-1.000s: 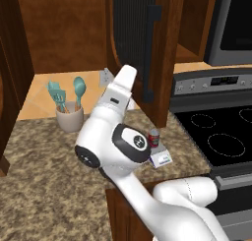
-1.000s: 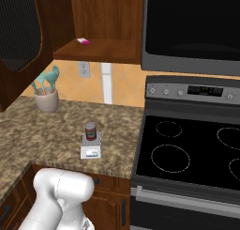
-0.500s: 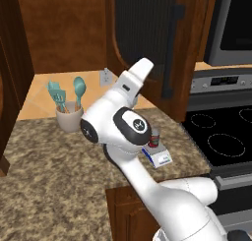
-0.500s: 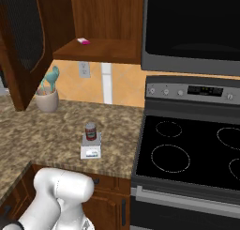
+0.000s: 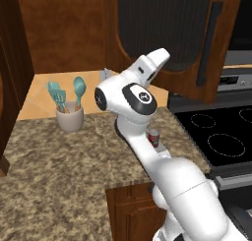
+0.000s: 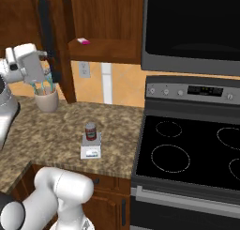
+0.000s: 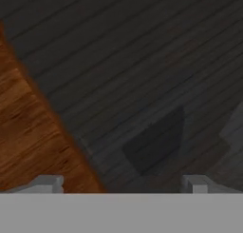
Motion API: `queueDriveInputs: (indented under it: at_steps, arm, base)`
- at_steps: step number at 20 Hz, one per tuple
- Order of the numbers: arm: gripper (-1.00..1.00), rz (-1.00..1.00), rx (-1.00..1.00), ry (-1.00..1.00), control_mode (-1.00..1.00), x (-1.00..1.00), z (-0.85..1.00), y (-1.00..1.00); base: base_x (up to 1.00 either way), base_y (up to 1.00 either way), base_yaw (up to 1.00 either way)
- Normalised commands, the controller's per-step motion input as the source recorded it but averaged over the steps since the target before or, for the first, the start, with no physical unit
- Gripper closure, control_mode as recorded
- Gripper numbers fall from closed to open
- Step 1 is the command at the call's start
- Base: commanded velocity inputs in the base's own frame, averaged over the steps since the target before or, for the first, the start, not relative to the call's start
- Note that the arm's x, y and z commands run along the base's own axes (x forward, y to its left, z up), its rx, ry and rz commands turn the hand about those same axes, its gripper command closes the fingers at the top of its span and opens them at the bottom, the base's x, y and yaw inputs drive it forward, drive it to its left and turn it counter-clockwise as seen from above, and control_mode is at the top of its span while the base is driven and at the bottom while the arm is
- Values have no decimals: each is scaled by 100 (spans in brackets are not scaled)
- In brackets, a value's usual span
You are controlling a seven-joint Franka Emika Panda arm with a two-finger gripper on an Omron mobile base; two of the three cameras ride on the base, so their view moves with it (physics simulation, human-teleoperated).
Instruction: Pick the canned food and place it on the digital scale for weighing, and close the cabinet.
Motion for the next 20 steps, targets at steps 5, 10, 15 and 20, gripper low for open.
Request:
queueDriveInputs:
  at_steps: [5, 10, 15, 20]
  arm:
    - [-100, -2, 14, 0, -100, 56, 1, -53]
    - [-100, 7, 17, 0, -100, 47, 1, -56]
    - [-100, 19, 16, 0, -100, 74, 0, -59]
    - [-100, 29, 13, -6, -100, 99, 0, -35]
  base:
    - [0, 0, 0]
    - [0, 0, 0]
    - [0, 0, 0]
    - [0, 0, 0]
